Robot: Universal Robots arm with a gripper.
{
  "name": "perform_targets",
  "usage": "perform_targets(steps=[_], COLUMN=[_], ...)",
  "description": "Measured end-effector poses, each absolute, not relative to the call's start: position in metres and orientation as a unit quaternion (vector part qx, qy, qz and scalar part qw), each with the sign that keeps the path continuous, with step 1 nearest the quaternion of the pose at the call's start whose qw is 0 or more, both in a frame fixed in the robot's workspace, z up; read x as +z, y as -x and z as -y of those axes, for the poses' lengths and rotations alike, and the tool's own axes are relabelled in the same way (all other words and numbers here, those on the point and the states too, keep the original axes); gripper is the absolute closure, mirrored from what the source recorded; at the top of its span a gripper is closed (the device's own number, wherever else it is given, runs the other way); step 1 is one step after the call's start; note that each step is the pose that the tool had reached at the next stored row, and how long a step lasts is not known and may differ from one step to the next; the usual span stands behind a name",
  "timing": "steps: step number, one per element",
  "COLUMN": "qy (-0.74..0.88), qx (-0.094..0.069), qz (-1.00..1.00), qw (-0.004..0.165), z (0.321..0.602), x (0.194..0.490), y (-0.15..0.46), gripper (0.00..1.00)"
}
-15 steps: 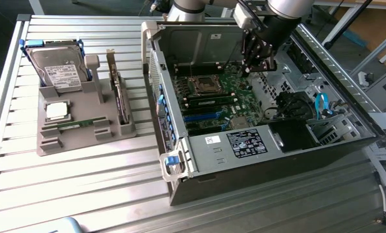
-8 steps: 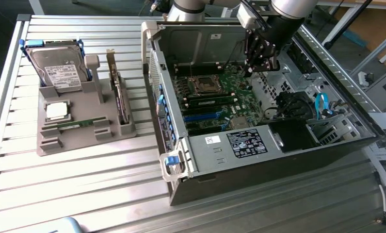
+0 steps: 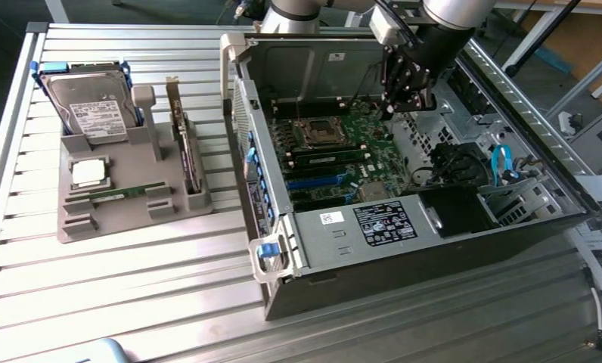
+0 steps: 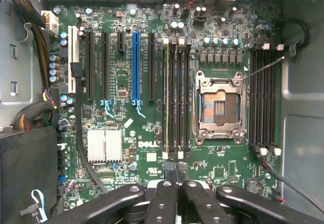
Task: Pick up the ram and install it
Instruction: 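Press down the ram until it locks into place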
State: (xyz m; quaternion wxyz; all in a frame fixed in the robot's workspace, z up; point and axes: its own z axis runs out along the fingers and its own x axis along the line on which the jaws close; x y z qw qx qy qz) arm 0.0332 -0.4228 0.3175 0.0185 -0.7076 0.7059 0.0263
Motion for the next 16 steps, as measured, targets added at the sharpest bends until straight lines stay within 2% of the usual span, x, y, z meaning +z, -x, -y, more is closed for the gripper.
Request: perform_targets(steps=[16], qy=[0.708], qx=[0.026], qz=[-0.706], qw=[0.018], z=[0.423], x=[0.305], y=[-0.033], gripper=[0.89])
